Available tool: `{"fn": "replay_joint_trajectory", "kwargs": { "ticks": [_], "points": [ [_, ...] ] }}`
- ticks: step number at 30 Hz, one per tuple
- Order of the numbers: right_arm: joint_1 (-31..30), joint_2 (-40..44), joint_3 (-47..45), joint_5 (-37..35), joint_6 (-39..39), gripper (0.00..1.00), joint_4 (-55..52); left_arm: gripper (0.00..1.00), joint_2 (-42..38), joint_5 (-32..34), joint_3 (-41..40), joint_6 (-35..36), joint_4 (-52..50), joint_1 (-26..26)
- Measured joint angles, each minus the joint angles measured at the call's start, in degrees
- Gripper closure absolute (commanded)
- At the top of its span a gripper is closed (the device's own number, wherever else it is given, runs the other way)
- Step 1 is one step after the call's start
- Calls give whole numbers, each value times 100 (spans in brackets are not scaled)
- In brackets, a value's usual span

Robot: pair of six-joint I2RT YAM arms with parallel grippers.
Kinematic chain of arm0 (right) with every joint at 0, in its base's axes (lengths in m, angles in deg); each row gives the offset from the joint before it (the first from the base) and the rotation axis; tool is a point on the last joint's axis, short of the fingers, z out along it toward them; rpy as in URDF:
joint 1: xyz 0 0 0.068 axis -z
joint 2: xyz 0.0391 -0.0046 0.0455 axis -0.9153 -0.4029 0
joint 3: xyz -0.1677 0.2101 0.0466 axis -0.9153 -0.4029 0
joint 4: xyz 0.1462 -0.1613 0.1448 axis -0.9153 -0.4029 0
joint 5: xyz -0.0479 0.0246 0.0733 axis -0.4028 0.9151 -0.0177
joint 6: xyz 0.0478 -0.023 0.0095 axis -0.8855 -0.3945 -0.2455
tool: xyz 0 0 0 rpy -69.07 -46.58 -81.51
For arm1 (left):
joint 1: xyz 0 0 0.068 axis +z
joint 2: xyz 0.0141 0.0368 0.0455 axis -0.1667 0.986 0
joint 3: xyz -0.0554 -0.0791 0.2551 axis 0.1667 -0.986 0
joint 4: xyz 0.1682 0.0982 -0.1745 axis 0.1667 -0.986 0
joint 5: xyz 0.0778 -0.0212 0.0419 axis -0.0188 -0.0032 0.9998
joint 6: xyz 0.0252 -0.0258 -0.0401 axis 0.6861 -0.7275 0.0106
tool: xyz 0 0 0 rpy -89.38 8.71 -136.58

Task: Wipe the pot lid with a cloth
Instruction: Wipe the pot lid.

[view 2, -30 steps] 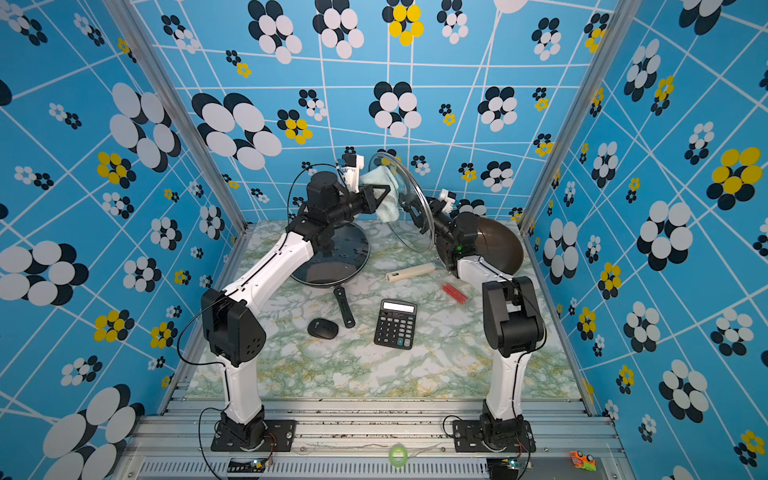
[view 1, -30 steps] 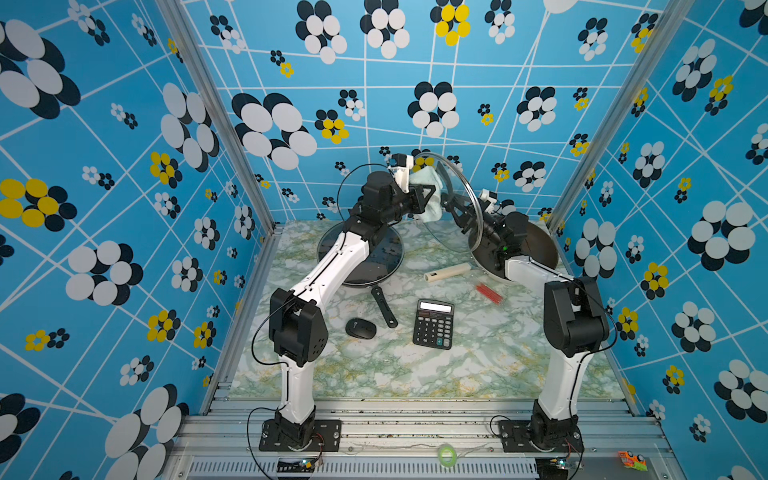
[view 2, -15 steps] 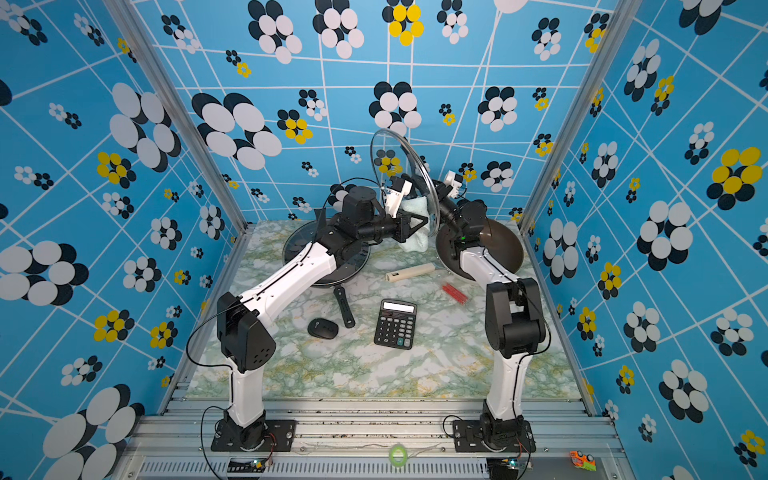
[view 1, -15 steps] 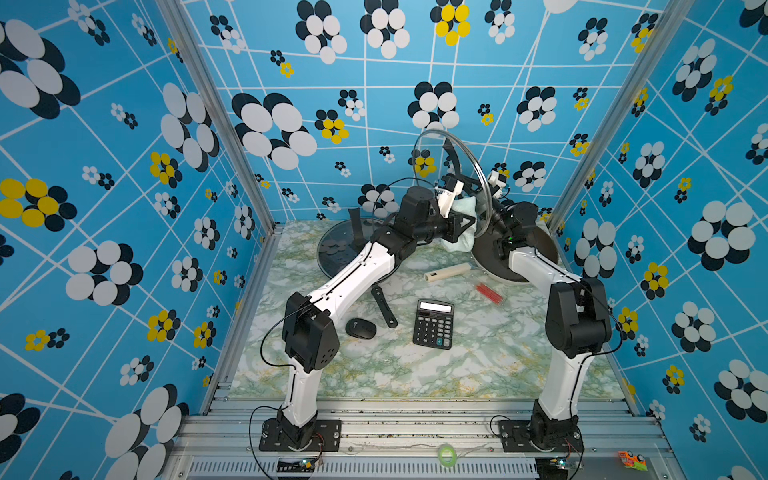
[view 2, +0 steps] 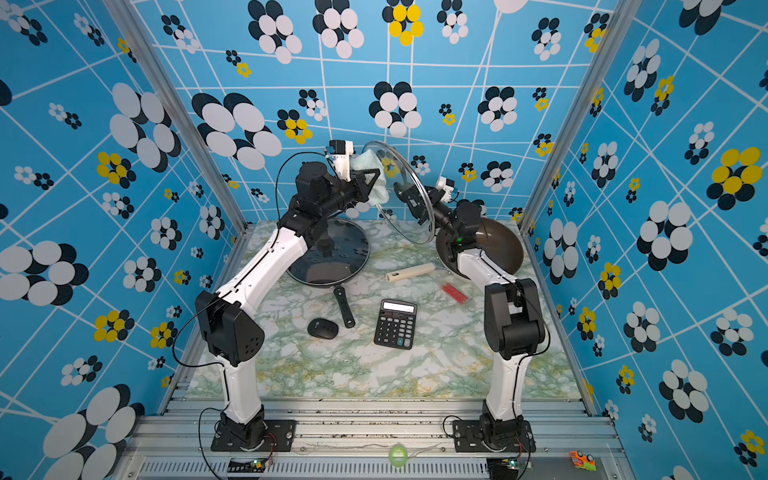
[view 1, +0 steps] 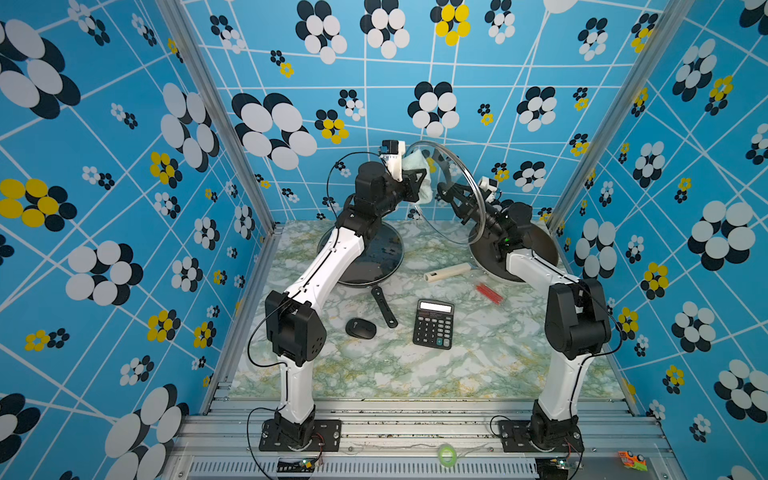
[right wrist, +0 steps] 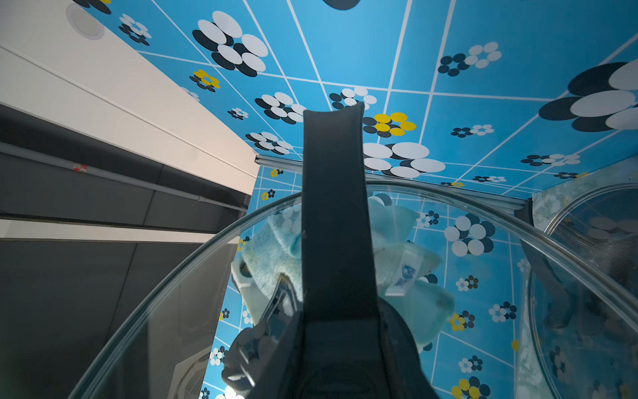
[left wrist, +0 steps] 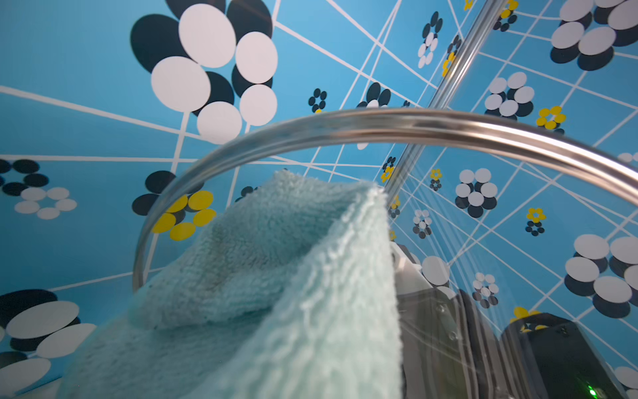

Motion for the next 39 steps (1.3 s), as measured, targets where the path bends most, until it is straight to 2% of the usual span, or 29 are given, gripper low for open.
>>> {"fn": "replay_joint_trajectory", "kwargs": {
  "ticks": [8, 16, 23, 30, 39],
  "points": [
    [2, -13, 487, -42, 175, 100, -356, 100, 673, -310, -138, -754, -9, -210],
    [24, -153, 990, -284, 328, 100, -328, 100, 610, -1379, -234, -1082, 79, -616],
    [28, -321, 988, -326, 452, 100, -627, 100, 323, -1902, -7, -1139, 94, -688],
    [-26, -323, 831, -264, 492, 100, -723, 100, 42, -1834, 549, -1182, 304, -518],
    [-164, -256, 549, -151, 649, 100, -973, 100, 72, -1244, 785, -1355, 426, 363]
  ]
}}
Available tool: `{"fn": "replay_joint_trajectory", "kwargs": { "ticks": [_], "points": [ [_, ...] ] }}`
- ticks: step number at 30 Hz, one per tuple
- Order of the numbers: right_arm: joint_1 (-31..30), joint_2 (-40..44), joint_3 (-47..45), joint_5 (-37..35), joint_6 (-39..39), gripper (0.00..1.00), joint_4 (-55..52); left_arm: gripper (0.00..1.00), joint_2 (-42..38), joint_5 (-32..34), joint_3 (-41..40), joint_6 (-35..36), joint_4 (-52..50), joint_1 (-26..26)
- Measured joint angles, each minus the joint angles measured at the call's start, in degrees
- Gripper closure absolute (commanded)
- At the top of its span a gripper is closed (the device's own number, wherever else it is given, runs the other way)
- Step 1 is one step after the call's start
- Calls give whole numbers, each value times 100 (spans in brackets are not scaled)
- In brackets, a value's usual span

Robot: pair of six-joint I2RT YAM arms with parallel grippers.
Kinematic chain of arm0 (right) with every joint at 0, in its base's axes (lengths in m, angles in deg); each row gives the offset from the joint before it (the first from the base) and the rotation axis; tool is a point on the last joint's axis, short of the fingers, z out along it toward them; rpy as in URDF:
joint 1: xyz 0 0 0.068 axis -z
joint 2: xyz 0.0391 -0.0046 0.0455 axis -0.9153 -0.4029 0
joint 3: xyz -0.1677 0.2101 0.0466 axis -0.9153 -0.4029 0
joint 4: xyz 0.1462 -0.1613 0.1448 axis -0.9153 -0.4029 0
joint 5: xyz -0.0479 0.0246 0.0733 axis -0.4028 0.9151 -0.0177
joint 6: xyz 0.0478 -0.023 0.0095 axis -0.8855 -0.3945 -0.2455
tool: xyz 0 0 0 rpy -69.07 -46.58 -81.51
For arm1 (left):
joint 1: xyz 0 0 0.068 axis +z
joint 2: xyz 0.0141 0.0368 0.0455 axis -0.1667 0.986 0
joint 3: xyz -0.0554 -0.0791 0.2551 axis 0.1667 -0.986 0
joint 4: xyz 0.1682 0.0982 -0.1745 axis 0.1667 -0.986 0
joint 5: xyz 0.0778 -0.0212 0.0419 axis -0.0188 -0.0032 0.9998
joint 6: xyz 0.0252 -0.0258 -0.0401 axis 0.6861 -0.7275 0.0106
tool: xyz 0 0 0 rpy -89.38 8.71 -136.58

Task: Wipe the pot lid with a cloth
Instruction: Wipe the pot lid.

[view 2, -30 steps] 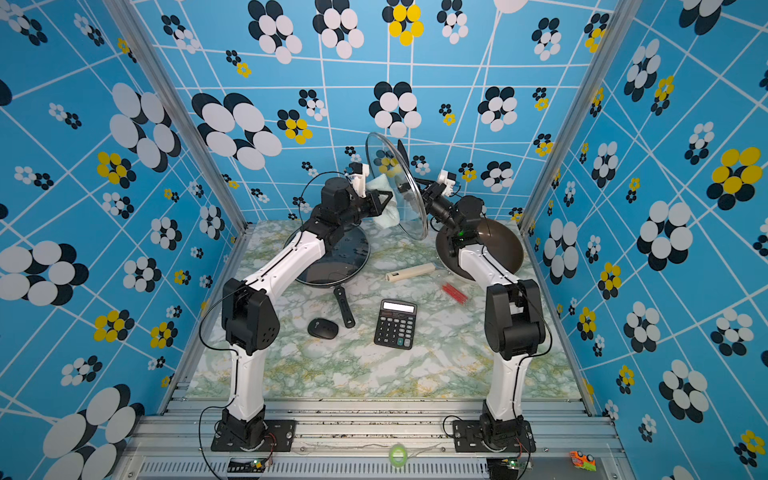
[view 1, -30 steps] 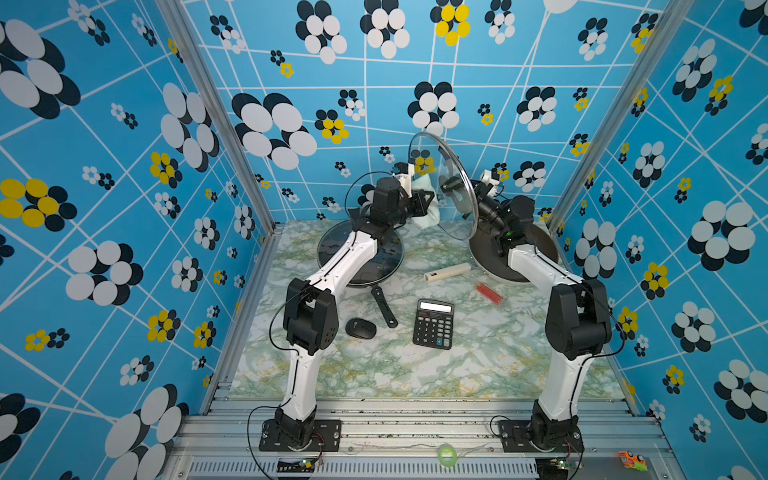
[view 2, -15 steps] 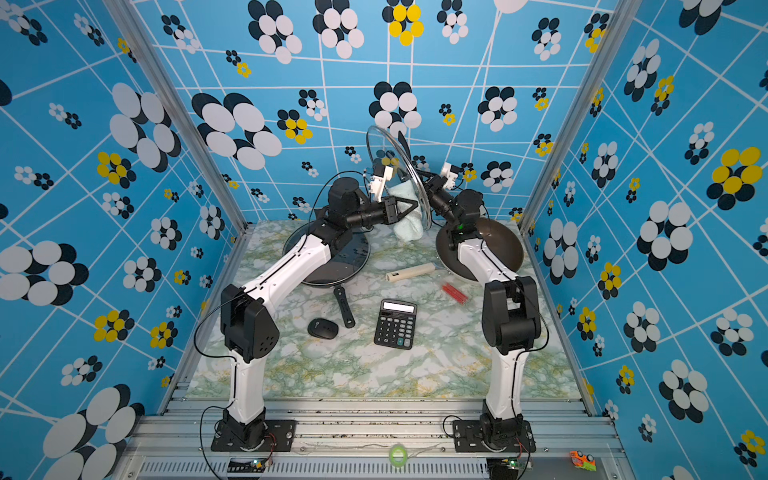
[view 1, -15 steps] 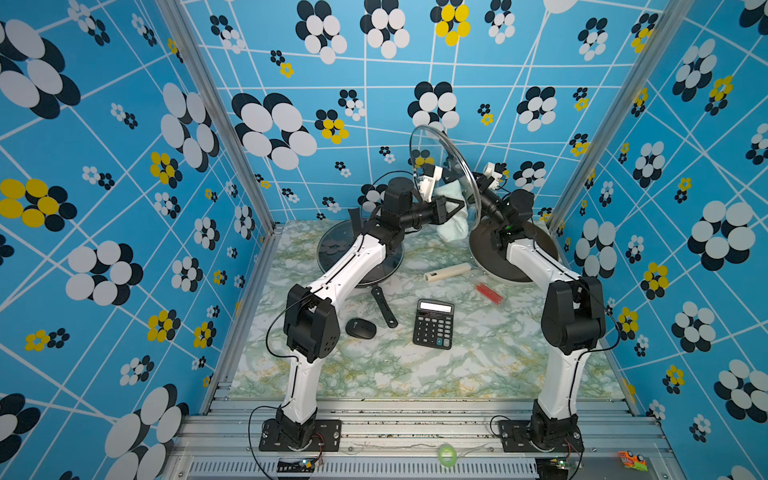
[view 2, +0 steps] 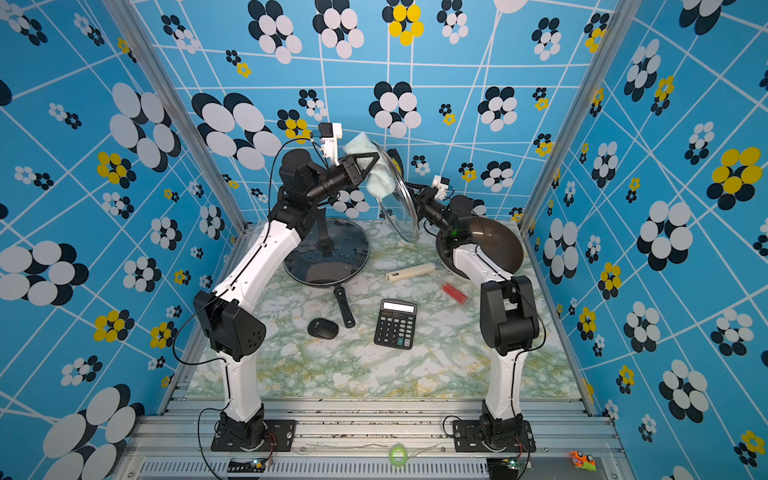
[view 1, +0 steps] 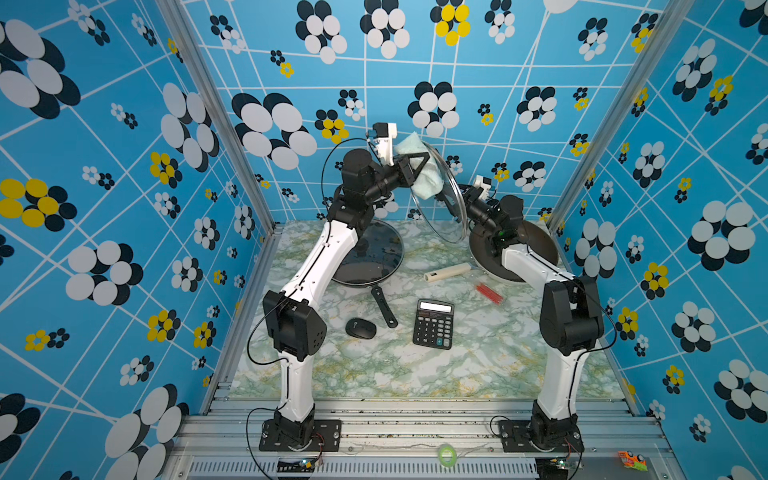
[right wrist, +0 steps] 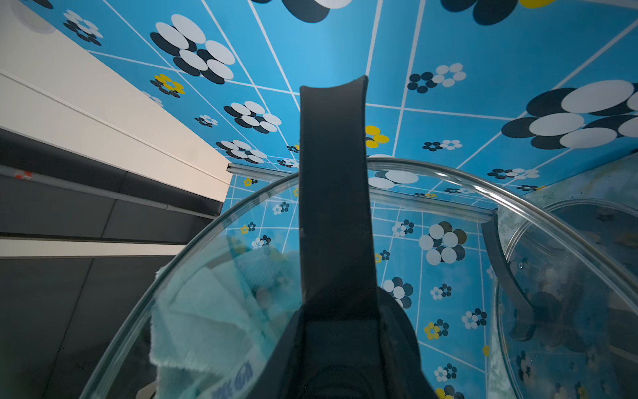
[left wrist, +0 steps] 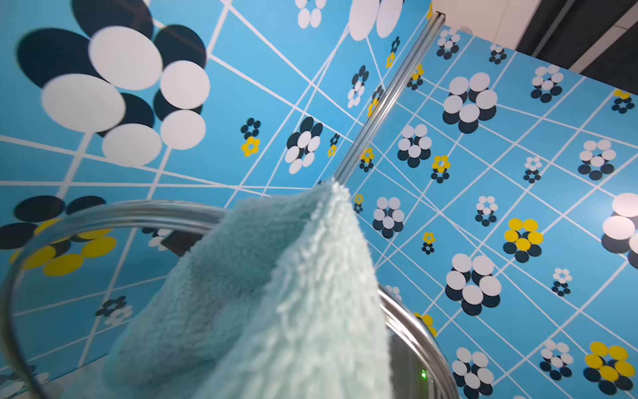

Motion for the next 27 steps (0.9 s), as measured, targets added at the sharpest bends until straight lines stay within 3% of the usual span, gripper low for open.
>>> {"fn": "replay_joint_trajectory", "kwargs": {
  "ticks": [6, 13, 22, 27],
  "points": [
    [-33, 278, 0, 127, 275, 100, -284, 100, 142, 275, -13, -9, 2, 120],
    [-33, 380, 313, 146, 402, 100, -321, 100, 221, 289, -472, -101, 46, -122],
    [48, 81, 1270, 35, 426, 100, -372, 100, 339, -289, -662, -103, 22, -798],
    [129, -85, 1362, -31, 424, 100, -385, 100, 264, -575, -625, 22, 26, -975]
  ]
}}
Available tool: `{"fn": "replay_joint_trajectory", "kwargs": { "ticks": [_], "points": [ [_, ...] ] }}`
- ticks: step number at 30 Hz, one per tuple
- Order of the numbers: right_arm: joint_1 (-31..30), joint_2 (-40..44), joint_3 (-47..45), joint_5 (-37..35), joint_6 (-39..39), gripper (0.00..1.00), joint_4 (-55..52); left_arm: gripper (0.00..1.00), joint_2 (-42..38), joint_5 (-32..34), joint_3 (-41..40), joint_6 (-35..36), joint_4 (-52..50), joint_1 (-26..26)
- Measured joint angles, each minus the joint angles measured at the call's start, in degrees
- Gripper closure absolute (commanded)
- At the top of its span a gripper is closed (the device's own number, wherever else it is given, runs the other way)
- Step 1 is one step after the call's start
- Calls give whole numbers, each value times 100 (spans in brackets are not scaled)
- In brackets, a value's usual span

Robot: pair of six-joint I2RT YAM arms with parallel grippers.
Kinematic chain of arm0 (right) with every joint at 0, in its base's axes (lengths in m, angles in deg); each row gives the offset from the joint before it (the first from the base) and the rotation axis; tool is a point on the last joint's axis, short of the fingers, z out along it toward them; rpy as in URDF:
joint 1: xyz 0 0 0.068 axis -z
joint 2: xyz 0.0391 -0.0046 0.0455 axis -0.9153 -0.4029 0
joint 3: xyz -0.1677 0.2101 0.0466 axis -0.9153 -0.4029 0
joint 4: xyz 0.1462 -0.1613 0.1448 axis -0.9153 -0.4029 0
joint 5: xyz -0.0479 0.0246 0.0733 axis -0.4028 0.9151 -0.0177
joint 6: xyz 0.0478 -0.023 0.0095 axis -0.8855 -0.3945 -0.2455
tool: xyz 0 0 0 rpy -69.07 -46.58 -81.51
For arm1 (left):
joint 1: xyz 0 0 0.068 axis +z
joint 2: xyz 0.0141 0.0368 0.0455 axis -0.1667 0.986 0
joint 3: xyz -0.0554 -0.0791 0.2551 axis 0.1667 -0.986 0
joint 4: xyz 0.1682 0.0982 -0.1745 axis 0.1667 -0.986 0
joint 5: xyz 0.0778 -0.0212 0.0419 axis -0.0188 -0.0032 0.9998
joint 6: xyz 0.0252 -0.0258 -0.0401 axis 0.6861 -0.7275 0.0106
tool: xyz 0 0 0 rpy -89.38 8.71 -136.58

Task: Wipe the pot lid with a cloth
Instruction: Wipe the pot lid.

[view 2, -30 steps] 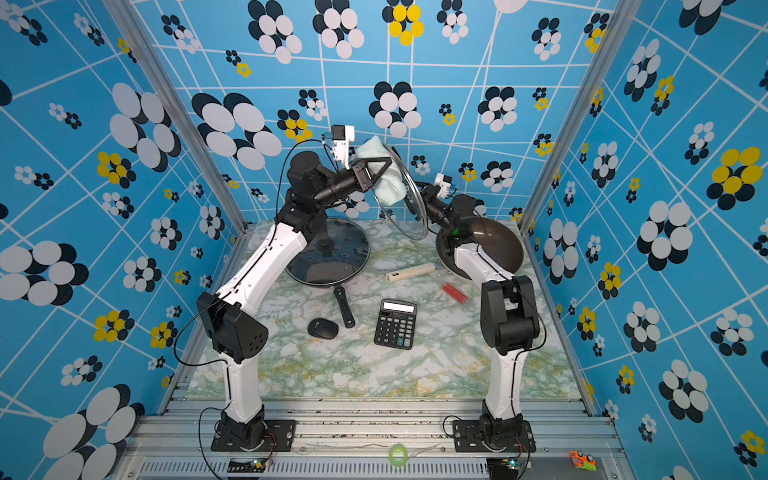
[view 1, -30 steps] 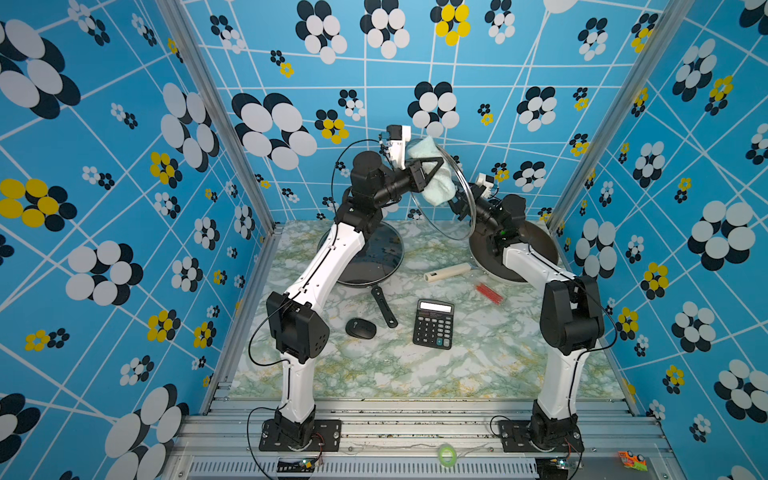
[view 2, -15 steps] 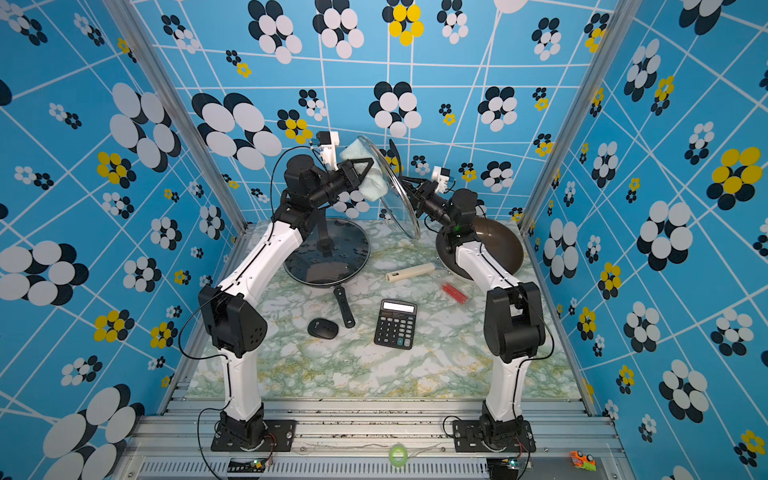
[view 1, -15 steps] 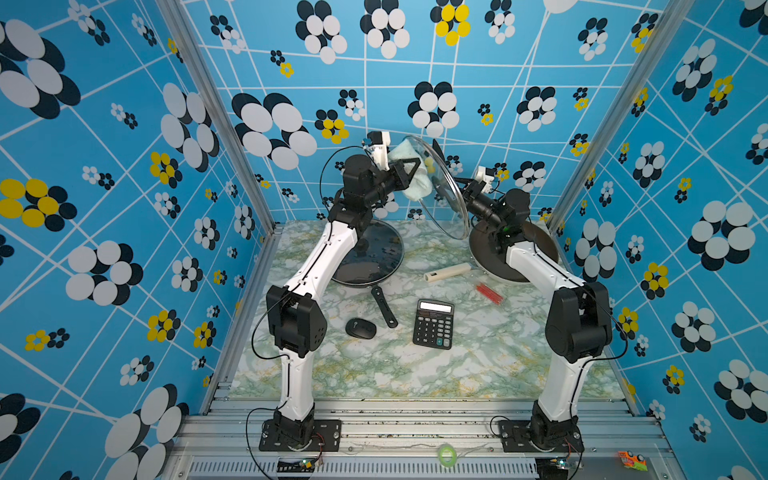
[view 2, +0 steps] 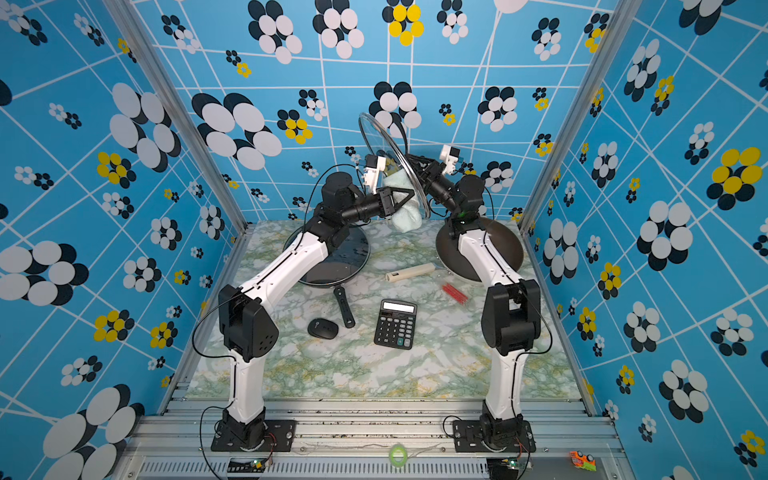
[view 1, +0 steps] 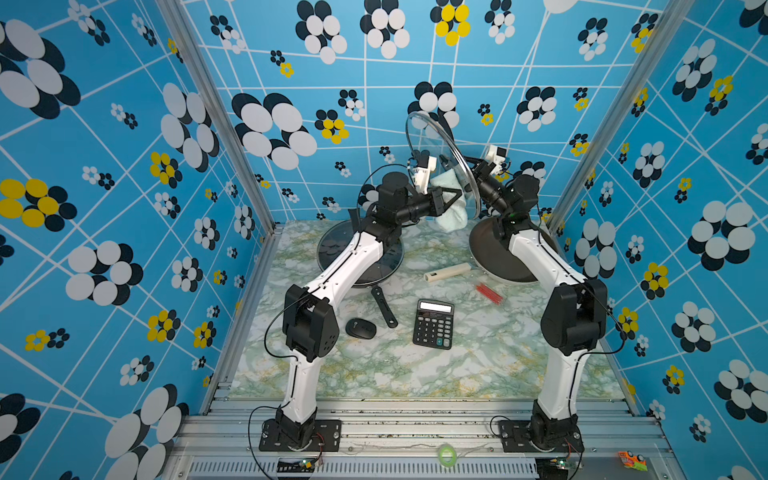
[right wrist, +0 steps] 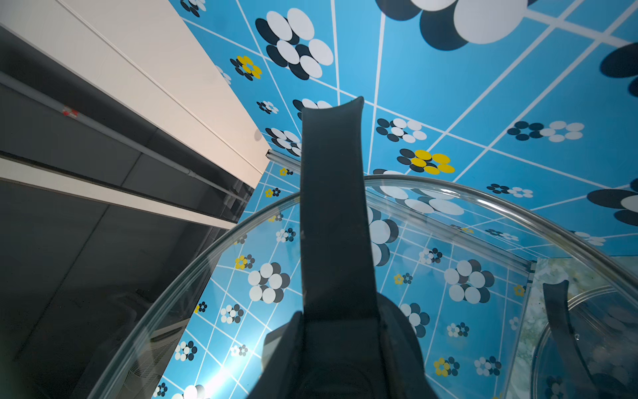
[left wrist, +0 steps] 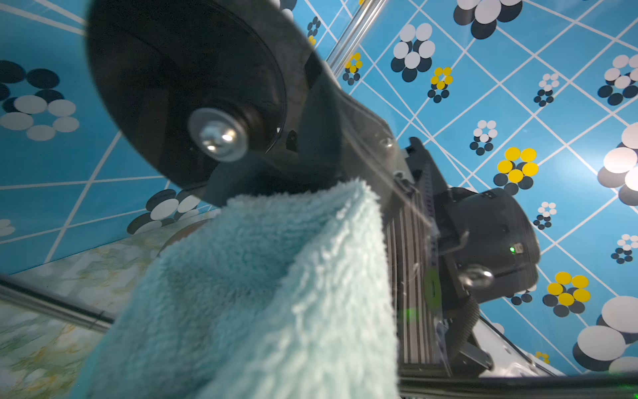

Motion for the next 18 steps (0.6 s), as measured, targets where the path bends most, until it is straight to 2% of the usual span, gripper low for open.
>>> {"fn": "replay_joint_trajectory", "kwargs": {
  "ticks": [7, 18],
  "points": [
    [0, -111, -155, -28, -46, 100, -11, 100, -188, 4, 411, 149, 26, 131],
    [-114, -68, -595, 249, 0, 100, -20, 100, -407, 946, 599, 402, 297, 901]
  ]
}}
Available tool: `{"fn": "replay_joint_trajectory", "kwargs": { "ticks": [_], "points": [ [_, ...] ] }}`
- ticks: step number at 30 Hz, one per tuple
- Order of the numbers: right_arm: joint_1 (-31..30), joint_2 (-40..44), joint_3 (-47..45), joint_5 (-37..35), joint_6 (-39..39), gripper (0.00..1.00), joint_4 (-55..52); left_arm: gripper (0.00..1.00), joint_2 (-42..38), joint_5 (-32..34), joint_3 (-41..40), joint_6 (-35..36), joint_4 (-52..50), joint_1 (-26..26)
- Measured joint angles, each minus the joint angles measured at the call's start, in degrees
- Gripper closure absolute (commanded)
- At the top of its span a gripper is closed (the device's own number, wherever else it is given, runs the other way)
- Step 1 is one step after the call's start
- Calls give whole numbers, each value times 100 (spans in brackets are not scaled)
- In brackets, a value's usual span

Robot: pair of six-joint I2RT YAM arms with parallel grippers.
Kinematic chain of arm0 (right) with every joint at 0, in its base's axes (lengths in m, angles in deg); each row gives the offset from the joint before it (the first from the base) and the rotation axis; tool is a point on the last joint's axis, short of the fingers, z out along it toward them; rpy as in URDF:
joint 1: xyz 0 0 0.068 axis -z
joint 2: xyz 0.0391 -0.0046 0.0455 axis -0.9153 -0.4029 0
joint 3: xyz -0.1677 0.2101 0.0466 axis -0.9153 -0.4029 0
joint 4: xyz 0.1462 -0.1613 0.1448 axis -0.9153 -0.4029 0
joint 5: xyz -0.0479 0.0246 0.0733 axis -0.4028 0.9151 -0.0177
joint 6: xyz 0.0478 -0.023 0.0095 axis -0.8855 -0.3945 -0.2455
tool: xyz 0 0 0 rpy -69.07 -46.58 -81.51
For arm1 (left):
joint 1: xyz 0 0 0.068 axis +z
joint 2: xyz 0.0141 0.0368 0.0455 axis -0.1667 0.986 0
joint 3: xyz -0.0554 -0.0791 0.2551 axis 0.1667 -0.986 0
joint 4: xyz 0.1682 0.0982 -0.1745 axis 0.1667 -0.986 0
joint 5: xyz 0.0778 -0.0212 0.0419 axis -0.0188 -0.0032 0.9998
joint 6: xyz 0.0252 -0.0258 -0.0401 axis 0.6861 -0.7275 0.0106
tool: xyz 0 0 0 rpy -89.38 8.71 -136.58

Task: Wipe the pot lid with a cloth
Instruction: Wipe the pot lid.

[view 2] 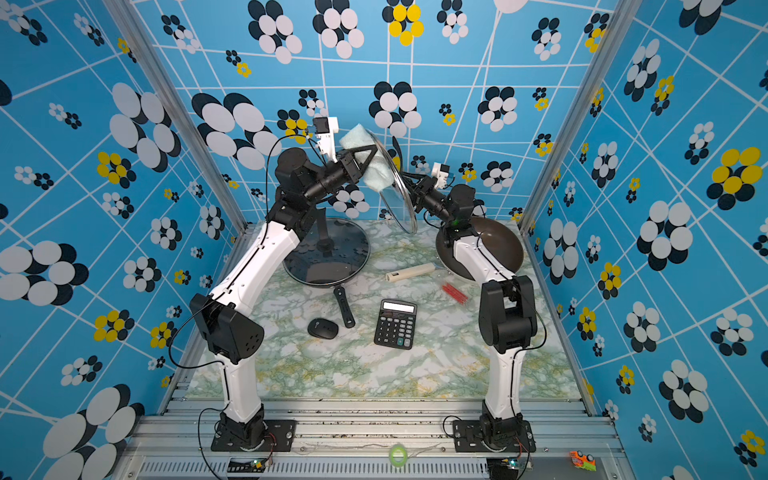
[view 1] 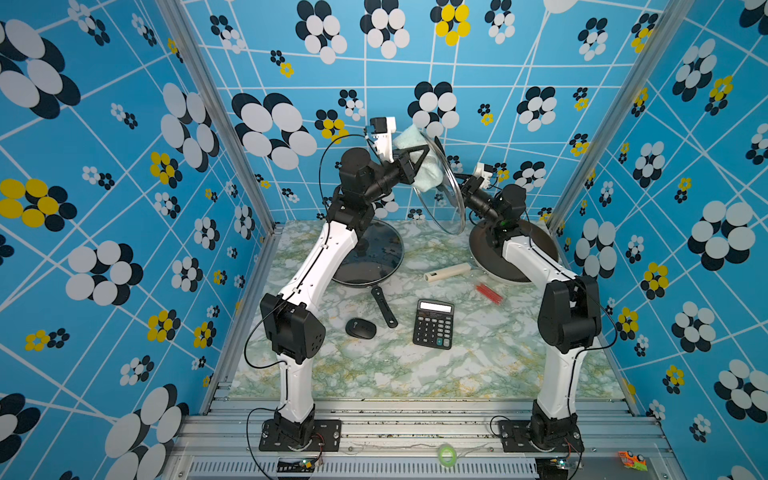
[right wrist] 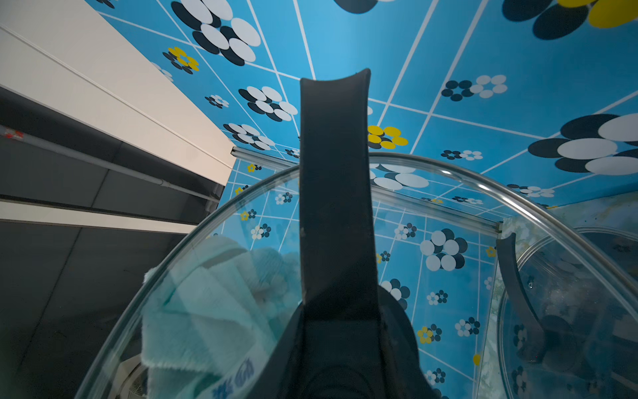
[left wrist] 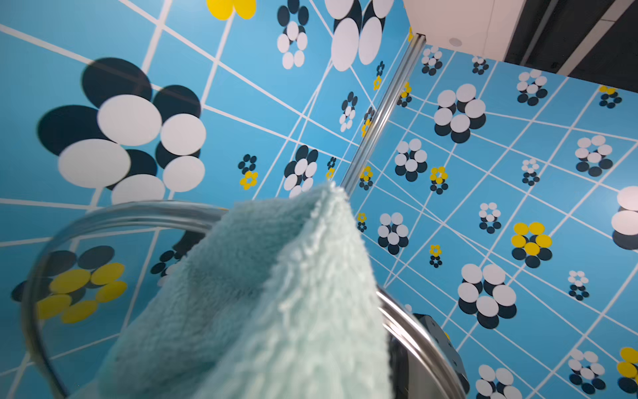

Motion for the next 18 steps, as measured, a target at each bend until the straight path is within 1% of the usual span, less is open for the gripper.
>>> {"fn": "replay_joint_trajectory", "kwargs": {
  "ticks": [4, 8, 12, 18],
  "points": [
    [-26, 52, -2, 83, 17, 100, 2, 100, 63, 280, -50, -15, 157, 160],
    [-24, 120, 0, 127, -15, 100, 59, 100, 219, 415, -203, -149, 393, 175],
    [-22, 120, 90, 151, -105, 100, 140, 100, 525, 424, -254, -365, 472, 170],
    [-20, 109, 555, 164, -321, 100, 339, 100, 933, 361, -501, -658, 549, 63]
  ]
}}
